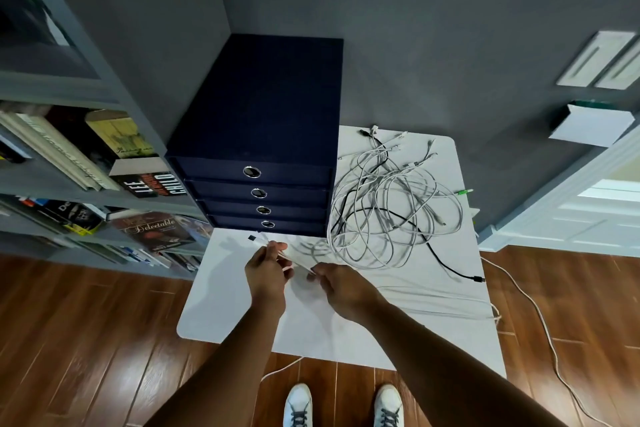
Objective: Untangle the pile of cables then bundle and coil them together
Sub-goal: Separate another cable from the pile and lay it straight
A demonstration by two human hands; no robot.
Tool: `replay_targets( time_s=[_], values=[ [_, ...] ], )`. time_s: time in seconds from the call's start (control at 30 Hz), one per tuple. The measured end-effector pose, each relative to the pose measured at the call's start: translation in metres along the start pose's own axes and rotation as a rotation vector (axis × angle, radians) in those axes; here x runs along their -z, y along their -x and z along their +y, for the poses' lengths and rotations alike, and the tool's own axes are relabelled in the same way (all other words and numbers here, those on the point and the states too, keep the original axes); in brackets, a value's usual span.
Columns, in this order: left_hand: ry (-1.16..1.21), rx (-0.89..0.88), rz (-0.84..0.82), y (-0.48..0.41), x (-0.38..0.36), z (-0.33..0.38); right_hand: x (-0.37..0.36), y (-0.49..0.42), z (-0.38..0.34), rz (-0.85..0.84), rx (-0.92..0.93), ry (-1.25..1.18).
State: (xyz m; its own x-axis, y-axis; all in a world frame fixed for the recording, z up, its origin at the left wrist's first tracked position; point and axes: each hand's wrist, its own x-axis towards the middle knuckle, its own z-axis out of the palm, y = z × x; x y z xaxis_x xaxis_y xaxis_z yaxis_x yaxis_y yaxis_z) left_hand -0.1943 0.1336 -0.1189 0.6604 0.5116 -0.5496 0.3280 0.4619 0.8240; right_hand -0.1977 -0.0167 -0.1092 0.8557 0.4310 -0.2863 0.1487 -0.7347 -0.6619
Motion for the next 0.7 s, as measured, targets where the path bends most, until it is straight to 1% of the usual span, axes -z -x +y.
replay_targets(
  time_s=[0.07, 0.2, 0.27, 0.33, 0.4, 0.53, 0.6, 0.7],
  values=[
    [0.056, 0.021, -0.027, 0.000, -0.001, 0.000, 0.005, 0.002, 0.006, -0.004, -0.021, 0.019],
    [0.243, 0.113, -0.106, 0.005, -0.013, -0.005, 0.011, 0.002, 0.018, 0.009, -0.134, 0.015],
    [0.262, 0.138, -0.088, 0.003, -0.018, -0.005, 0.014, 0.006, 0.023, -0.007, -0.198, 0.099],
    [0.219, 0.126, -0.072, -0.001, -0.021, -0.003, 0.016, 0.012, 0.029, -0.034, -0.256, 0.231],
    [0.154, 0.094, -0.089, -0.002, -0.023, -0.002, 0.012, 0.017, 0.037, -0.044, -0.233, 0.263],
    [0.056, 0.022, -0.124, -0.002, -0.028, -0.003, 0.005, 0.027, 0.053, -0.043, -0.123, 0.082],
    [-0.001, -0.038, -0.130, -0.002, -0.026, -0.004, 0.008, 0.033, 0.060, -0.042, -0.080, 0.034],
    [-0.060, -0.096, -0.160, 0.000, -0.021, -0.009, 0.013, 0.039, 0.066, -0.024, -0.037, 0.065]
  ],
)
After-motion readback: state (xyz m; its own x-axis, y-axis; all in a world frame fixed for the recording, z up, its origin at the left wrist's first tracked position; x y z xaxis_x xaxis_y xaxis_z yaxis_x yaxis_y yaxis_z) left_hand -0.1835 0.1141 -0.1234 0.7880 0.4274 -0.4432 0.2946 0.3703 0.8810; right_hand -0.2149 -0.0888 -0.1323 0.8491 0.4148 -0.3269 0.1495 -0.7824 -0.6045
